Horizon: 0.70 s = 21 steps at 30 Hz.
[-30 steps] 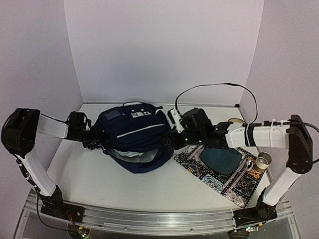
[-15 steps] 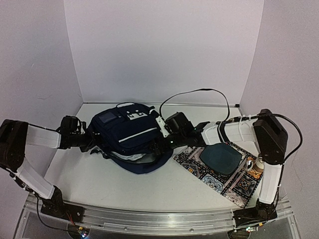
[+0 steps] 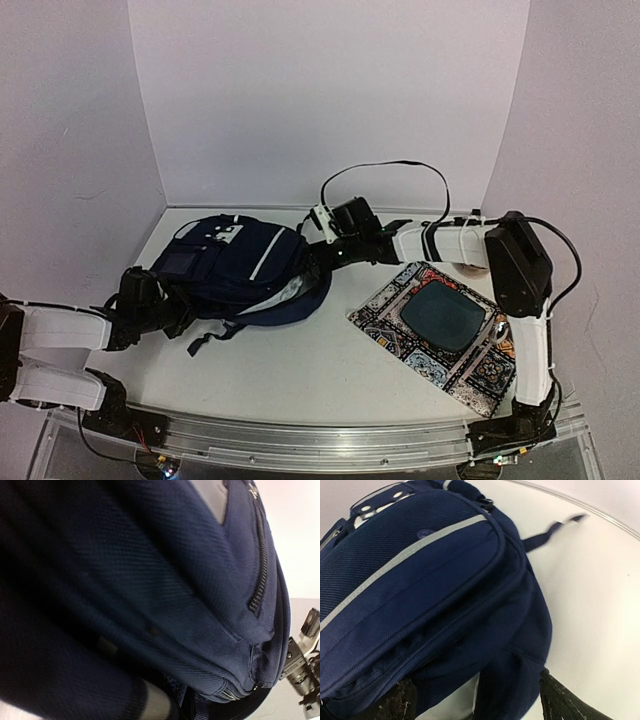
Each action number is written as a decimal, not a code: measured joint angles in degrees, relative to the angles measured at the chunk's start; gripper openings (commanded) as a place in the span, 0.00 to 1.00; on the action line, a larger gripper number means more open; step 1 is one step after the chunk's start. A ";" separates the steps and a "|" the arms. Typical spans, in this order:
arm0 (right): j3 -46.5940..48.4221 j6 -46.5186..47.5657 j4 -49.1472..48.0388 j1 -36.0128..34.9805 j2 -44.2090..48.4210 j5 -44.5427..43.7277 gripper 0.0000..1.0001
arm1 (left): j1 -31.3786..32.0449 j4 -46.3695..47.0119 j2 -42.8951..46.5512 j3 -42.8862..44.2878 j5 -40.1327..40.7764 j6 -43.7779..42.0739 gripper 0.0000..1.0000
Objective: Pack the student bag
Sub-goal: Rotate the student bag at the center of the board, then grab the largest pocket of the student bag.
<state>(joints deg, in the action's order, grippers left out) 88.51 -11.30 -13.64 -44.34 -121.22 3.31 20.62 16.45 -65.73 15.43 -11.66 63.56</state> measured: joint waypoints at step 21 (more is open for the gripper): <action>-27.32 -11.26 -16.31 -26.55 17.44 -22.18 0.62 | 13.79 7.03 -6.63 1.28 12.09 17.04 0.00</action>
<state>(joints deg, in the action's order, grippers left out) 61.18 -22.56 -29.95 -70.88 -103.78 -18.87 34.42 23.49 -72.36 16.72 0.43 80.61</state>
